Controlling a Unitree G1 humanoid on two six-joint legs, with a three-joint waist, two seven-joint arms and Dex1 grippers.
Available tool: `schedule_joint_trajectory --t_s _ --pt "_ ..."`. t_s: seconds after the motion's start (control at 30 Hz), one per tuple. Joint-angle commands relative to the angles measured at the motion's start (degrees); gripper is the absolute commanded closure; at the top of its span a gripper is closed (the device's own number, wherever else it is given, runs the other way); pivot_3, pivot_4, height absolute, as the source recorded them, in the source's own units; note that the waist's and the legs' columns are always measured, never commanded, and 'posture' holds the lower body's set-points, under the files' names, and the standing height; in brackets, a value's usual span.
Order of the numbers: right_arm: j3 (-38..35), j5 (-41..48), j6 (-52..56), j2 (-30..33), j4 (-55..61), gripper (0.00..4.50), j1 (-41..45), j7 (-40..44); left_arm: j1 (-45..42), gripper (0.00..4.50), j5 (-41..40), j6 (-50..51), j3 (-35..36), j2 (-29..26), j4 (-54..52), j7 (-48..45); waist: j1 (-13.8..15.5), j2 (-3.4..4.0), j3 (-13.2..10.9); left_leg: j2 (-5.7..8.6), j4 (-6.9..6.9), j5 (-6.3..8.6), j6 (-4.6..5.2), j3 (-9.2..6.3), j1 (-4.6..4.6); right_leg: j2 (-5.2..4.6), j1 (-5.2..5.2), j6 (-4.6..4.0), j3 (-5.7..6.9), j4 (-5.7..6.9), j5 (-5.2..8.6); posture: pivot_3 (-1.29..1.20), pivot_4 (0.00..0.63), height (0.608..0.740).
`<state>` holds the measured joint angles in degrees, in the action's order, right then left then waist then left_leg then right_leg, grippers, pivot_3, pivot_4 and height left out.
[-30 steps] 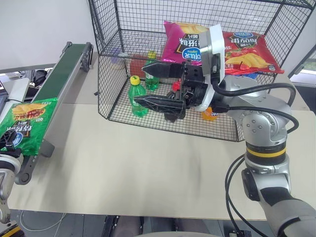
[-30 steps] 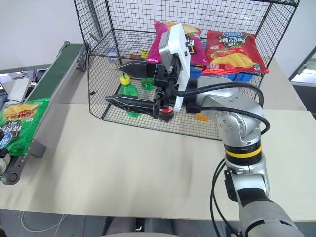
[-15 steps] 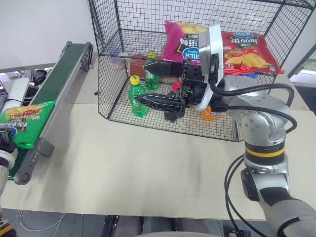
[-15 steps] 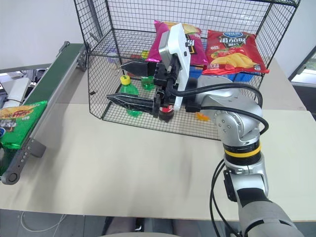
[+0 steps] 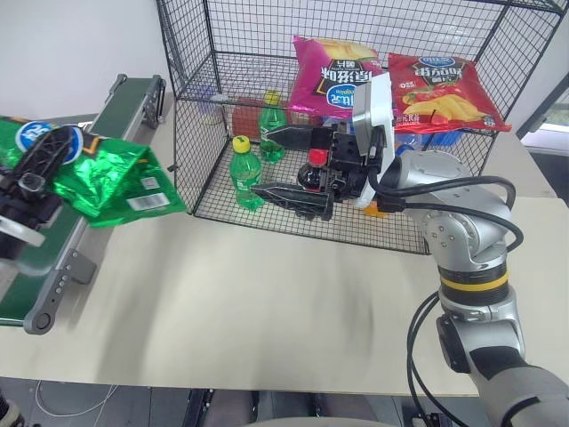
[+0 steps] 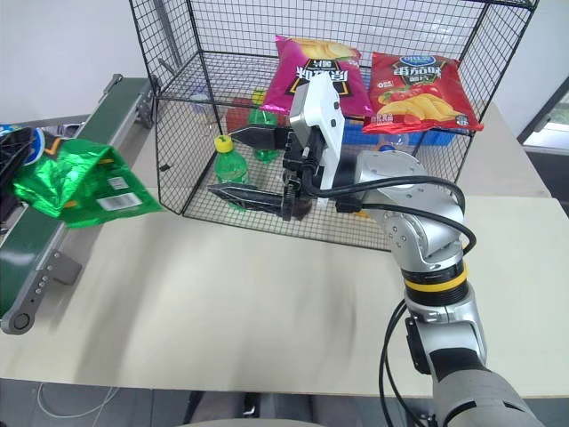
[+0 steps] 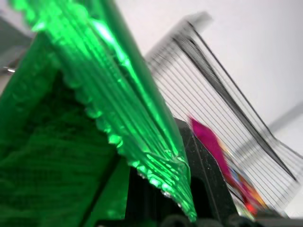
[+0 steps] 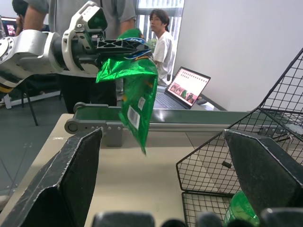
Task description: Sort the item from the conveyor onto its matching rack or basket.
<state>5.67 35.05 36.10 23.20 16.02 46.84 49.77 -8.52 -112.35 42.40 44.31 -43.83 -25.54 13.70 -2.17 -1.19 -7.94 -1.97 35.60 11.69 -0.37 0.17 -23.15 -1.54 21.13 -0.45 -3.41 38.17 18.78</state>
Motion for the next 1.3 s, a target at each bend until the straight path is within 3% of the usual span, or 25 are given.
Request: schedule_joint_trajectory --t_s 0.03,0.23,0.43,0.63,0.83,1.3 --pt "-2.1 1.1 -0.9 -0.7 1.6 0.0 1.5 -1.1 -6.6 4.46 -0.7 -1.3 -3.9 -1.3 -3.9 -0.6 0.2 -0.01 0.0 0.0 0.0 -0.01 -0.02 -0.02 -0.03 0.02 0.0 0.0 0.01 -0.05 0.0 0.0 0.15 0.74" --pt "-4.6 1.7 0.5 -2.0 1.6 0.0 3.6 -5.6 -26.6 4.46 -0.7 -5.1 -16.0 -0.5 1.4 4.4 1.0 -0.02 0.0 0.07 0.03 -0.02 -0.03 0.03 -0.07 0.19 0.01 0.0 0.06 -0.06 0.0 0.0 0.15 0.74" --pt "-5.0 1.4 0.9 -1.6 3.7 0.0 2.4 -8.5 -41.3 4.46 13.2 -8.3 -24.9 5.7 13.0 -3.1 1.5 0.0 0.0 0.18 -0.05 -0.03 -0.03 0.12 -0.02 0.21 0.0 0.01 0.17 -0.05 0.0 0.0 0.15 0.74" --pt "-5.9 1.5 2.3 0.0 6.9 0.0 1.3 -11.8 -46.6 4.46 28.3 -11.5 -28.9 13.3 24.3 -16.4 1.4 0.0 0.0 0.16 -0.07 -0.11 -0.16 0.15 -0.02 0.24 0.03 0.01 0.17 -0.04 0.0 0.0 0.15 0.74" --pt "-6.7 2.1 4.0 1.5 9.9 0.0 0.0 -14.5 -52.9 4.46 38.4 -14.3 -29.8 19.8 34.1 -27.8 1.4 -0.02 0.0 0.18 -0.09 -0.15 -0.19 0.15 -0.11 0.24 0.07 0.01 0.19 -0.08 0.0 0.0 0.15 0.74" --pt "-8.0 3.4 7.1 3.3 12.8 0.0 -0.4 -18.6 -58.3 4.46 53.5 -18.3 -27.1 24.8 49.3 -41.2 1.3 -0.01 0.0 0.16 -0.22 -0.15 -0.17 0.16 -0.13 0.28 0.13 0.01 0.16 -0.07 0.0 0.0 0.15 0.74"
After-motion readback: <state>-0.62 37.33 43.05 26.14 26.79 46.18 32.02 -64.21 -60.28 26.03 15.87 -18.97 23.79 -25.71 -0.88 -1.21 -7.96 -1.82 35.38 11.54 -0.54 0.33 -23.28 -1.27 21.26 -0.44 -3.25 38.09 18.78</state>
